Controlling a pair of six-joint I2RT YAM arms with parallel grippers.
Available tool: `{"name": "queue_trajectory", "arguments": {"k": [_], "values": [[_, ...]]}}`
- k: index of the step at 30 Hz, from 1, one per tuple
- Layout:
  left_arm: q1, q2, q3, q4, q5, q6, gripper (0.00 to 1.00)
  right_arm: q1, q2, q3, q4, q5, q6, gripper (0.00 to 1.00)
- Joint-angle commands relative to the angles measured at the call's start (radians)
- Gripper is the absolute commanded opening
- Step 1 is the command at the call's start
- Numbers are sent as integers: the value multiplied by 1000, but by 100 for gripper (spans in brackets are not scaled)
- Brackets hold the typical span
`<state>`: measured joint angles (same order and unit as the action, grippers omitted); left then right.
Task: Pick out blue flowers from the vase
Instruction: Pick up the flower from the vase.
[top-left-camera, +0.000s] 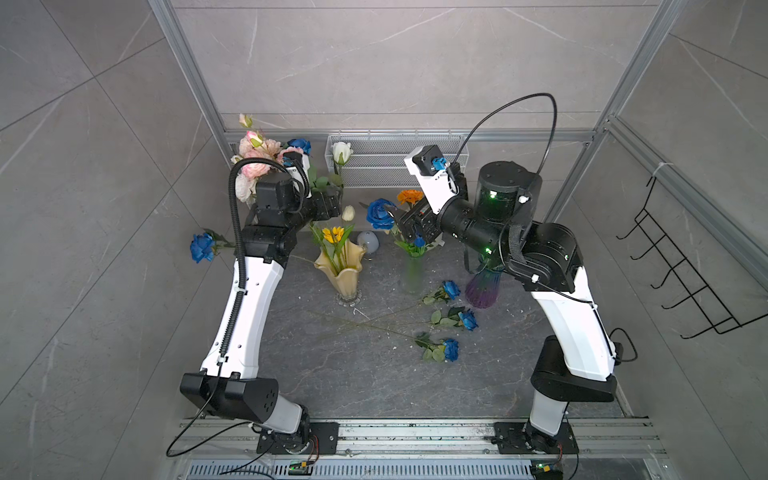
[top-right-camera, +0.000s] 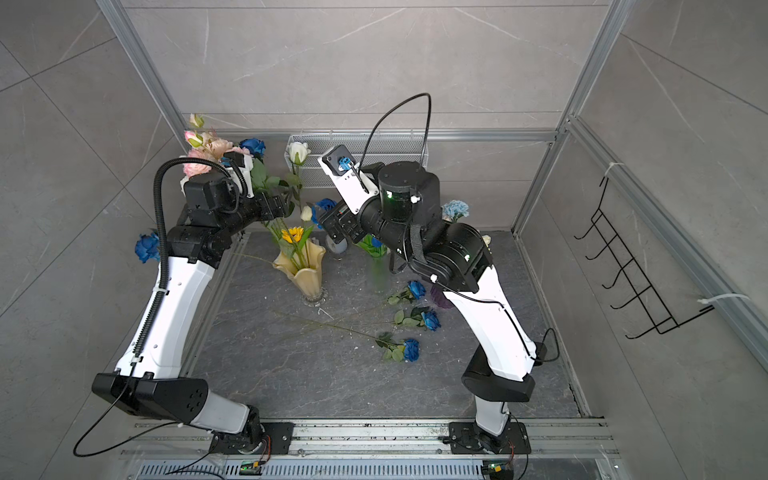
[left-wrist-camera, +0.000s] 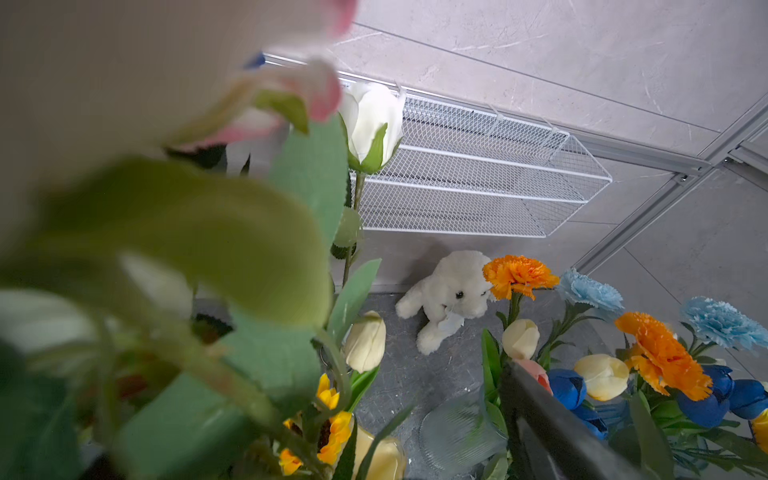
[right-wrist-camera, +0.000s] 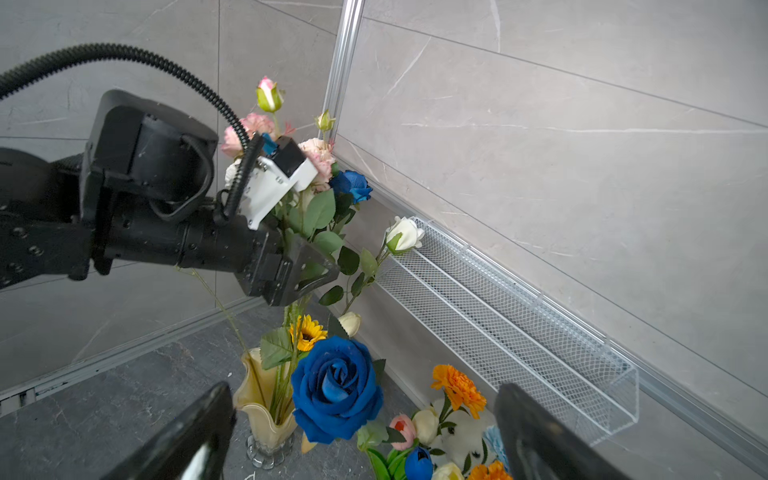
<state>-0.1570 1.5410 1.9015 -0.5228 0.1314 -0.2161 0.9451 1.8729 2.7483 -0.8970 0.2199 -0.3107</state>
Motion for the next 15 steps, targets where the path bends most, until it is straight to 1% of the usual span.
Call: {"name": "queue_trajectory", "arguments": {"k": [1,4,6,9,12,15], "values": [[3,70,129,-69,-32,35,89,7,17,2,-21,-43,-9,100],[3,166,277,-171,-48,73,90,7,12,-12,-11,-56,-7,100],[2,210,350,-204,-41,88,90,6,14,-11,-17,-85,-15,100],[2,262,463,-256,-30,112,91,19,15,-44,-34,-139,-63,100],[2,297,555,-322,-17,138,94,60,41,-76,-53,-119,-135,100],[9,300,586,-370,8,157,96,101,94,-89,-60,-72,-182,100]]}}
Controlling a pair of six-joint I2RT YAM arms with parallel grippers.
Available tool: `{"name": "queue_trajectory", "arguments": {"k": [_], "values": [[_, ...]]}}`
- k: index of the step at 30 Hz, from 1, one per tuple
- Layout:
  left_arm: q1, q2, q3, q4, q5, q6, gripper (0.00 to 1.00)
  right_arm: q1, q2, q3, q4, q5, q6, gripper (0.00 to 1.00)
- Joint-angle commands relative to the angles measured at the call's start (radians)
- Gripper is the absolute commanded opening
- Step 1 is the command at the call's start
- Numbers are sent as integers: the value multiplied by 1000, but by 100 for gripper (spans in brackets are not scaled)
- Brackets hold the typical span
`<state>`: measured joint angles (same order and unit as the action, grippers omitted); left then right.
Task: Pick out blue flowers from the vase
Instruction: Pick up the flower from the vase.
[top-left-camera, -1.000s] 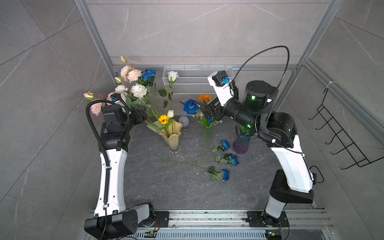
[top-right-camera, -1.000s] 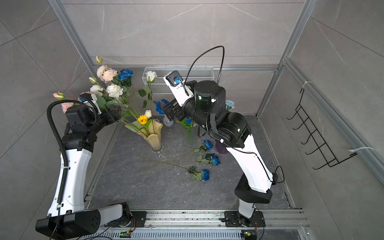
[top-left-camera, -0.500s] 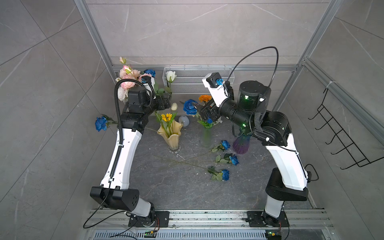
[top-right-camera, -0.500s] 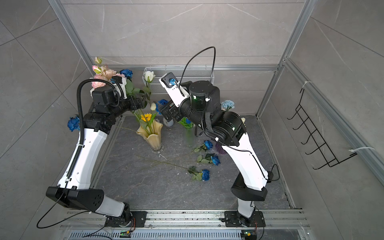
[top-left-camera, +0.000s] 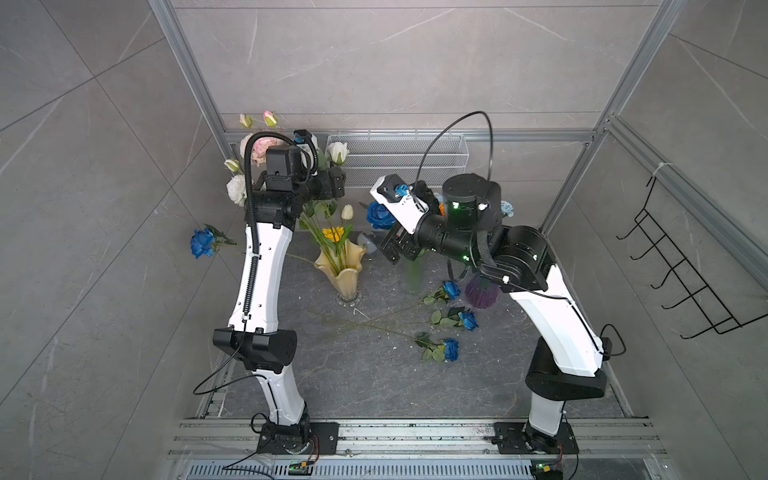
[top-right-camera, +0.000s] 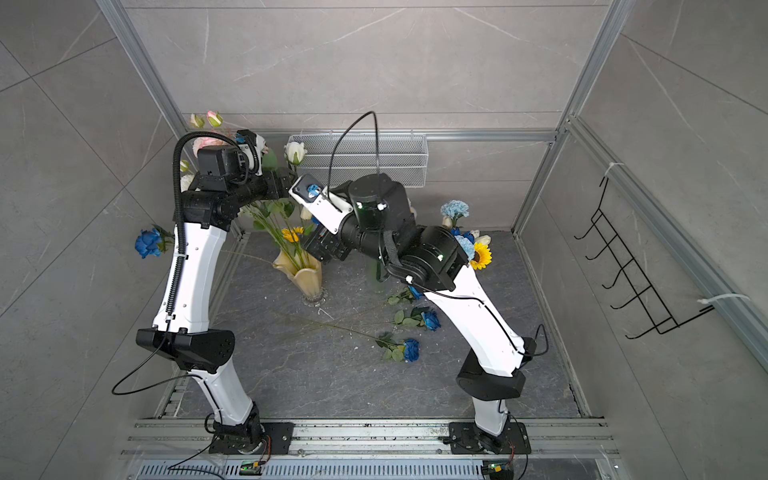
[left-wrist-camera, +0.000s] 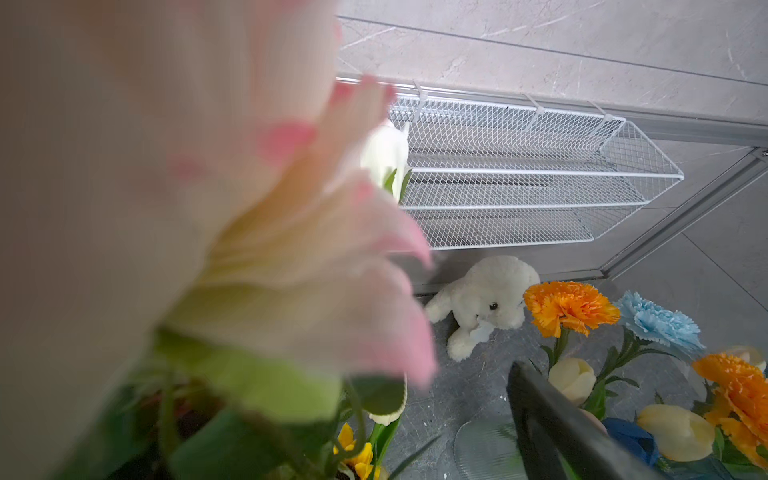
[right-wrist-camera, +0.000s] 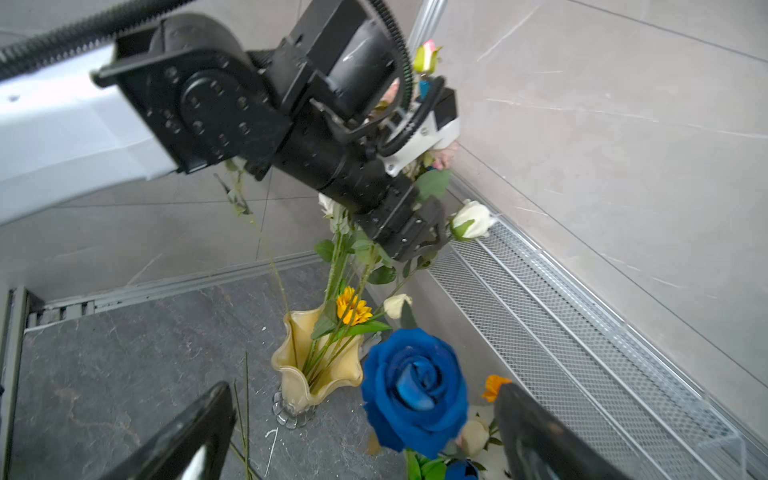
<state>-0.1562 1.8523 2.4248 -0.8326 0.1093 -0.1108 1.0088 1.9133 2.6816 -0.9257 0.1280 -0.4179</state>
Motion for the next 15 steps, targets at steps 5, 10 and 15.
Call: {"name": "queue_trajectory", "arguments": {"k": [5,10,15], "values": [[43,-40,91,-138,96,59,97,75,157,-26,-5,13,-85,97],[71,-81,61,-175,149,60,97,83,242,-46,69,0,-73,95],[111,-76,58,-177,190,34,99,83,282,-120,152,-3,-57,94]]}}
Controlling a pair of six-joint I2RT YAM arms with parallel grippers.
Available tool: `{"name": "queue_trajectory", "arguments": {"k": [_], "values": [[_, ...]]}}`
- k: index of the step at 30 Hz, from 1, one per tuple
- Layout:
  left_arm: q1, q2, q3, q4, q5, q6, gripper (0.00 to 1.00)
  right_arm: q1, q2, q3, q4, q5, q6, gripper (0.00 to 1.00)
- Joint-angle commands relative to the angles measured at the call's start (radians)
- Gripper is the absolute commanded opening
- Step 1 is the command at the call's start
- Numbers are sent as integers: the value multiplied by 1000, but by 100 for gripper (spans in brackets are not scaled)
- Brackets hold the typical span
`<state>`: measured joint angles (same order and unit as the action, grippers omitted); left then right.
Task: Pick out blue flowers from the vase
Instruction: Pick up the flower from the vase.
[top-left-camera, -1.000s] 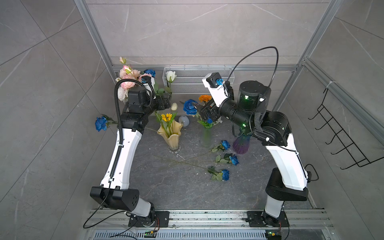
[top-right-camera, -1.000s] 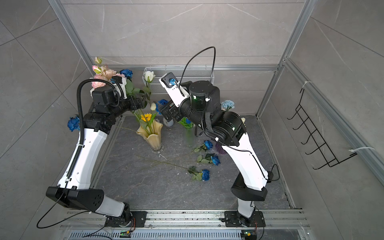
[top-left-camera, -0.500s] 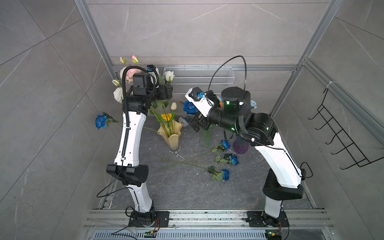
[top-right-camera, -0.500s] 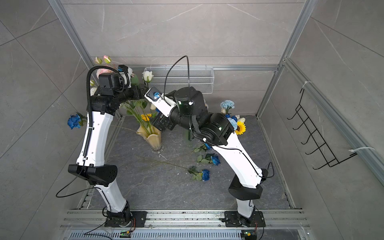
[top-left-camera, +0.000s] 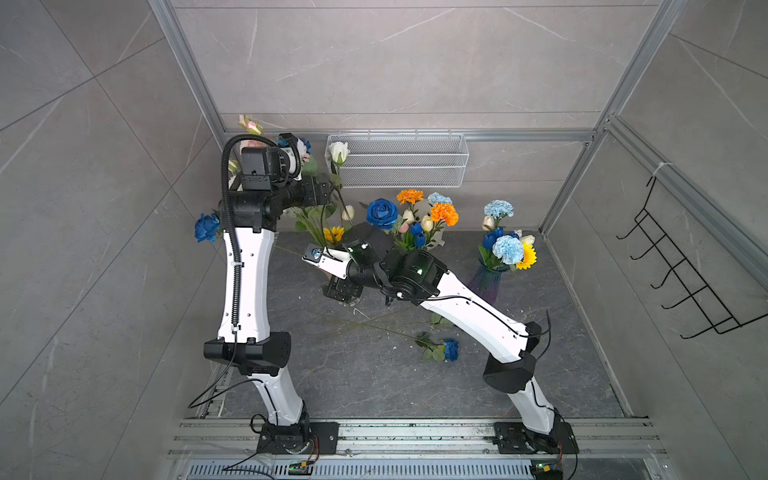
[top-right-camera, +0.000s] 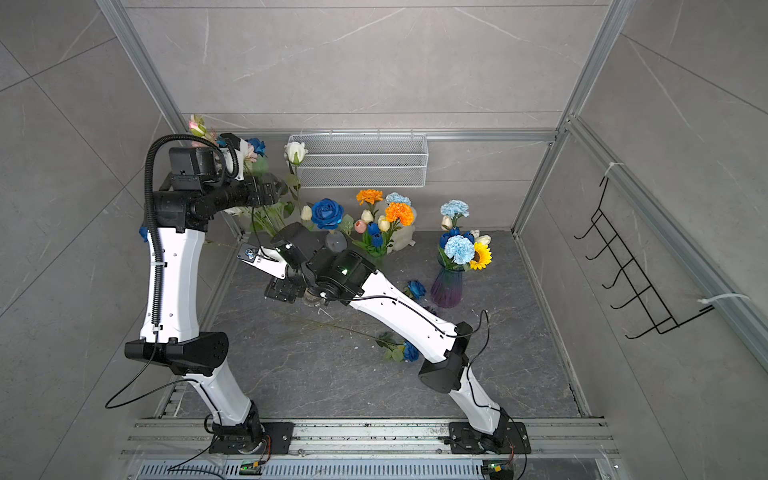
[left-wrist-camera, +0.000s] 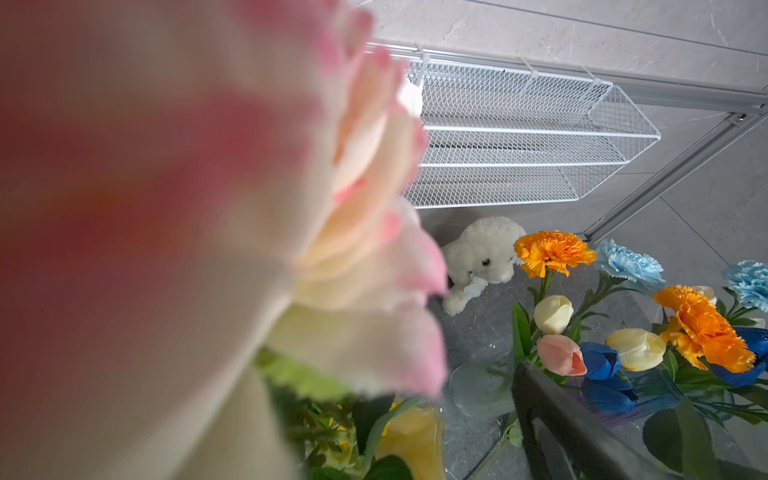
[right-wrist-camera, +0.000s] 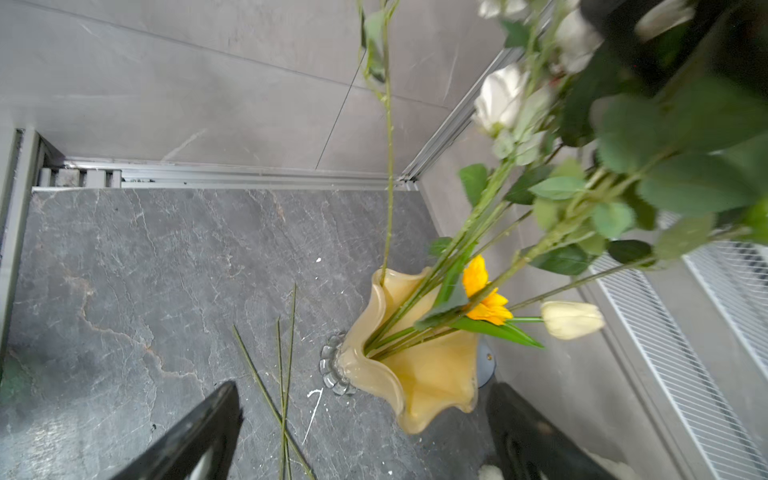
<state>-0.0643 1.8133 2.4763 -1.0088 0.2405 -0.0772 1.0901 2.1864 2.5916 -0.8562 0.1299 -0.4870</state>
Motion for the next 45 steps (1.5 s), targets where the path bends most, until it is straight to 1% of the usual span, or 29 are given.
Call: {"name": "queue_trajectory", "arguments": {"k": [1,3,6,8,9,11,12,13,17,20,23,28,36,45], "values": [[23,-31,13,4,64,-5,100,2,18,-35,104,-1,14,94],[24,-18,29,10,73,-8,100,-4,61,-1,116,-5,24,95],[24,-14,34,20,87,-19,100,-23,184,208,74,-21,61,96],[24,-19,29,23,106,-19,100,-38,277,345,67,1,86,96],[24,-24,26,22,109,-21,100,-43,310,389,79,15,93,97],[23,-37,12,23,115,-13,99,-54,370,450,127,55,101,98],[23,-46,2,22,115,-9,98,-61,377,461,162,72,106,99],[23,-56,-6,22,114,-6,99,-69,410,459,202,89,113,99],[24,-86,-43,16,103,4,98,-104,406,397,334,117,182,100],[23,-106,-82,18,100,7,98,-110,400,346,437,138,172,100],[22,-128,-116,19,99,9,98,-117,426,364,493,145,170,100],[20,-194,-193,37,97,16,100,-138,477,395,560,139,196,100],[20,-357,-329,35,-4,21,100,-199,483,386,594,132,258,100],[20,-499,-438,3,-53,1,100,-220,483,376,609,71,279,100]]}}
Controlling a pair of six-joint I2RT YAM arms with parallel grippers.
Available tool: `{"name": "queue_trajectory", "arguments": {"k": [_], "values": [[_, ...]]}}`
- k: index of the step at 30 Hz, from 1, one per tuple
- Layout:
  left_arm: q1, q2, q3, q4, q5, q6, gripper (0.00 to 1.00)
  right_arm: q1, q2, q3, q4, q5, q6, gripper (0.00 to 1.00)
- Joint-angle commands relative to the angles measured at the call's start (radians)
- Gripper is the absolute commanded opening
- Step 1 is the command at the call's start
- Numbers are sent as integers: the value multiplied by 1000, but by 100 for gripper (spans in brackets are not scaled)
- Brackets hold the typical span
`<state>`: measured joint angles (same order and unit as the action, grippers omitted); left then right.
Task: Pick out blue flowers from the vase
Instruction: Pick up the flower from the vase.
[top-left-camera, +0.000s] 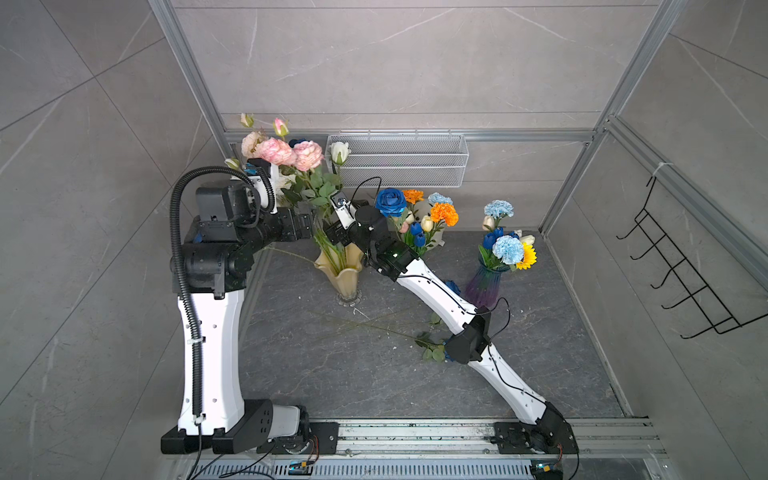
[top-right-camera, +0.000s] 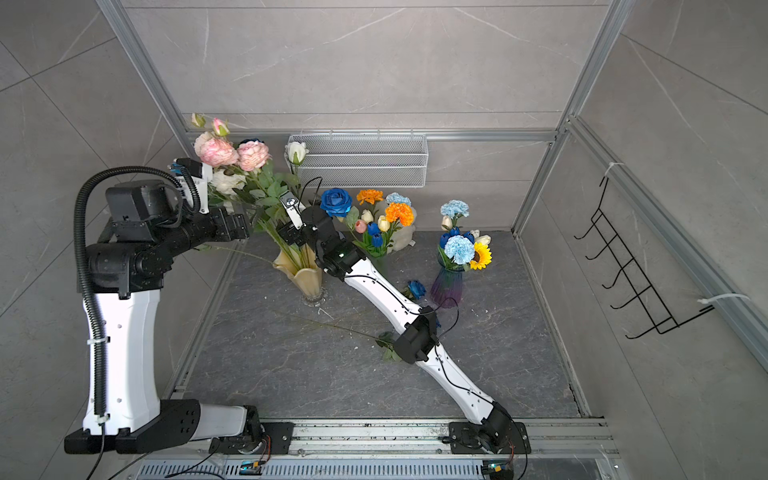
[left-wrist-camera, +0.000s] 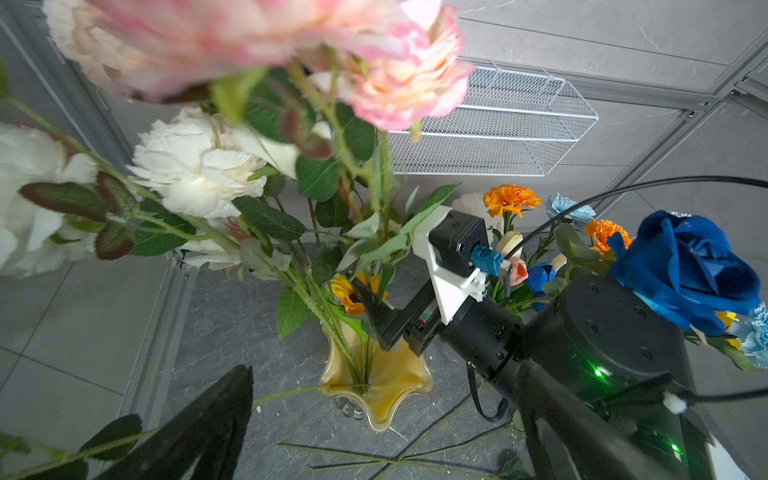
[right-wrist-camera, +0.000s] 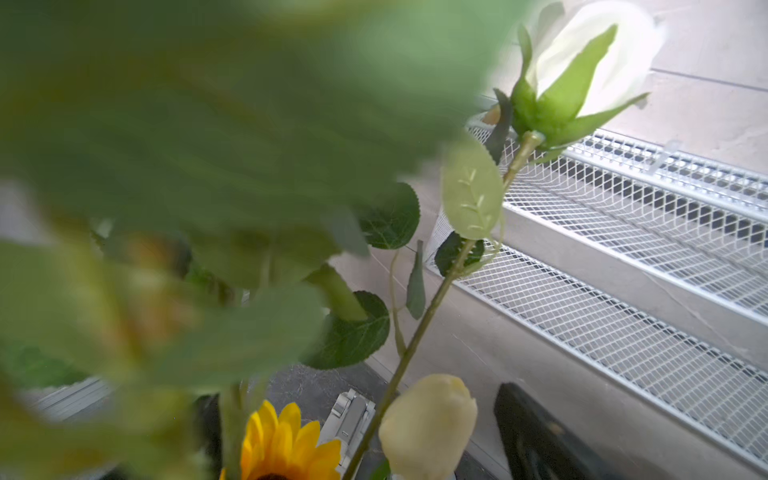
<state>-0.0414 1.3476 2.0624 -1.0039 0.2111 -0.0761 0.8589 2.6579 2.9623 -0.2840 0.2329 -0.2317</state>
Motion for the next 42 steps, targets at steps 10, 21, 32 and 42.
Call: {"name": "queue_trajectory", "arguments": {"k": [10,21,32,42], "values": [[-3,-301,-495,146,-52,-171,100,3,17,9,33,-82,40,100],[39,-383,-838,496,-131,-466,100,4,-6,15,-4,-133,28,100],[177,-312,-890,722,-108,-575,98,5,-19,21,-11,-145,26,100],[187,-234,-890,810,-134,-547,72,5,-27,30,-23,-208,25,100]]}}
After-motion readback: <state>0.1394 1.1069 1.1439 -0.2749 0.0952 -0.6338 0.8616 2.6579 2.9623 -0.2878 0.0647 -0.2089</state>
